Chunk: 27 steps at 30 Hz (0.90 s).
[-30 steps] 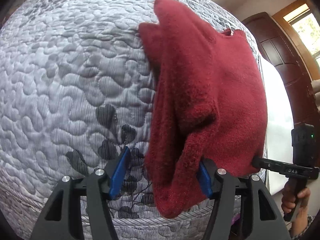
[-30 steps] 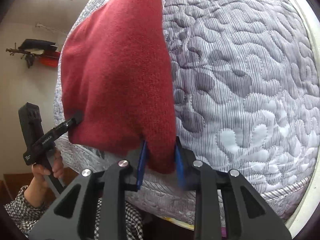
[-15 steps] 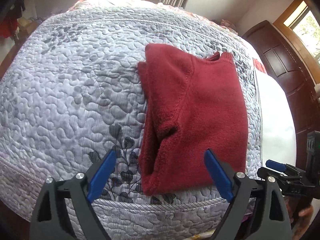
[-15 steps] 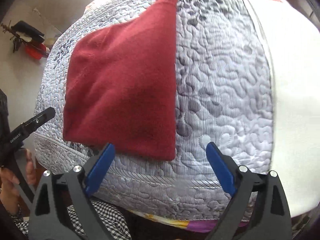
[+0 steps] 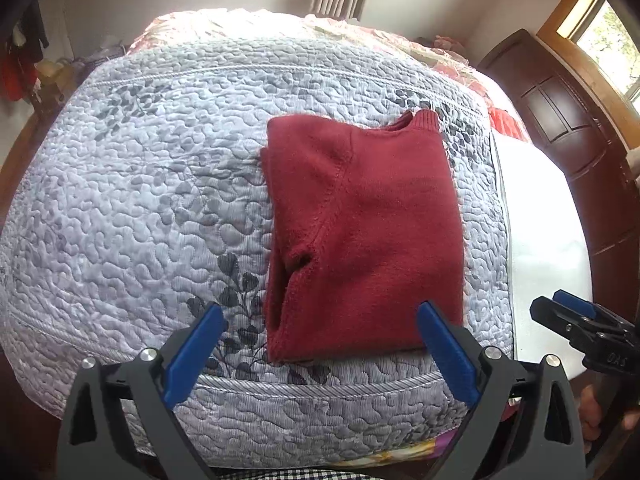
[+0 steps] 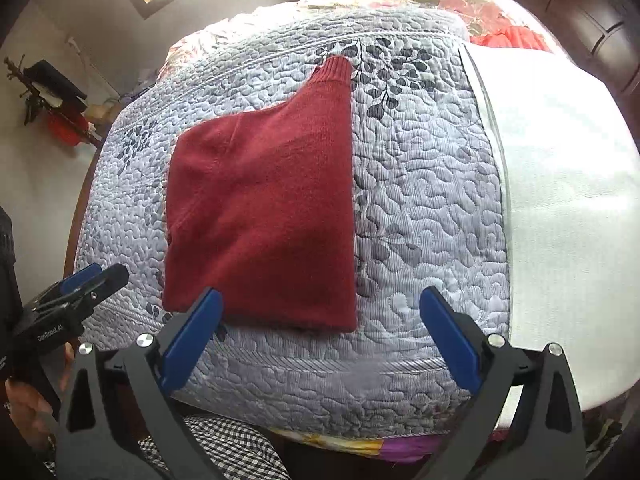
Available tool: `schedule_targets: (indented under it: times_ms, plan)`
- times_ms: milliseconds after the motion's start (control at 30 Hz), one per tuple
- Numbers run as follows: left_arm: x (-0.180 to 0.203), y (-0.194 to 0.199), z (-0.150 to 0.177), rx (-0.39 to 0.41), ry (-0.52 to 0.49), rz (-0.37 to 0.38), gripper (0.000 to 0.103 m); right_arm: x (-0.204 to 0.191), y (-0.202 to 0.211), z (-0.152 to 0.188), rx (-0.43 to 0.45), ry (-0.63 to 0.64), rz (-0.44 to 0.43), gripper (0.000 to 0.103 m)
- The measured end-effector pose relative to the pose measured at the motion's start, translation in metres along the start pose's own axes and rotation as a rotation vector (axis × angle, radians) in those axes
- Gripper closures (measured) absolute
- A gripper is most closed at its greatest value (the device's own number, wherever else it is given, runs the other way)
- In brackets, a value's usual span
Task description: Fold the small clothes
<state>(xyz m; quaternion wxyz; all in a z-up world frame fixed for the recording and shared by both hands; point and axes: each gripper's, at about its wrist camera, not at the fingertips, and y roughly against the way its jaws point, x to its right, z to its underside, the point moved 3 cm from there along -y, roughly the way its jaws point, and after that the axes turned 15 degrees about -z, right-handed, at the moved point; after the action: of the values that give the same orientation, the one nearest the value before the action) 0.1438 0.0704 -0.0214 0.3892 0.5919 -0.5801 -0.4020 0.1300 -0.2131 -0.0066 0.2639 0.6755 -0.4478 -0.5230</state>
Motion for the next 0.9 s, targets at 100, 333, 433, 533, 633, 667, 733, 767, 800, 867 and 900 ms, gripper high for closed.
schedule_targets:
  times_ms: [100, 333, 433, 533, 633, 667, 733, 767, 800, 867, 900]
  plan:
    - [0.004, 0.01, 0.001, 0.022, -0.031, -0.022, 0.005, -0.005, 0.007, -0.002, 0.005, -0.008, 0.0, 0.003]
    - [0.01, 0.02, 0.003, 0.019, -0.06, -0.057, 0.004, -0.015, 0.009, -0.003, 0.003, 0.005, 0.018, 0.003]
    - [0.009, 0.023, 0.004, 0.02, -0.058, -0.079, 0.004, -0.02, 0.007, -0.001, -0.006, 0.011, 0.026, 0.003]
    - [0.007, 0.026, 0.004, 0.017, -0.056, -0.097, 0.004, -0.025, 0.005, 0.001, -0.009, 0.023, 0.033, 0.003]
    - [0.007, 0.027, 0.005, 0.015, -0.059, -0.108, 0.004, -0.028, 0.004, 0.003, -0.01, 0.026, 0.034, 0.003]
    - [0.007, 0.028, 0.005, 0.016, -0.061, -0.112, 0.004, -0.029, 0.004, 0.003, -0.01, 0.029, 0.035, 0.003]
    - [0.006, 0.029, 0.005, 0.021, -0.066, -0.125, 0.004, -0.031, 0.004, 0.003, -0.01, 0.037, 0.046, 0.003]
    - [0.007, 0.03, 0.006, 0.023, -0.069, -0.134, 0.004, -0.033, 0.004, 0.003, -0.011, 0.043, 0.053, 0.003]
    - [0.007, 0.03, 0.006, 0.023, -0.072, -0.139, 0.004, -0.033, 0.004, 0.003, -0.011, 0.046, 0.056, 0.003]
    - [0.007, 0.03, 0.006, 0.021, -0.076, -0.144, 0.004, -0.034, 0.003, 0.004, -0.014, 0.044, 0.055, 0.003]
    - [0.007, 0.03, 0.006, 0.021, -0.076, -0.146, 0.004, -0.034, 0.002, 0.004, -0.017, 0.042, 0.056, 0.003]
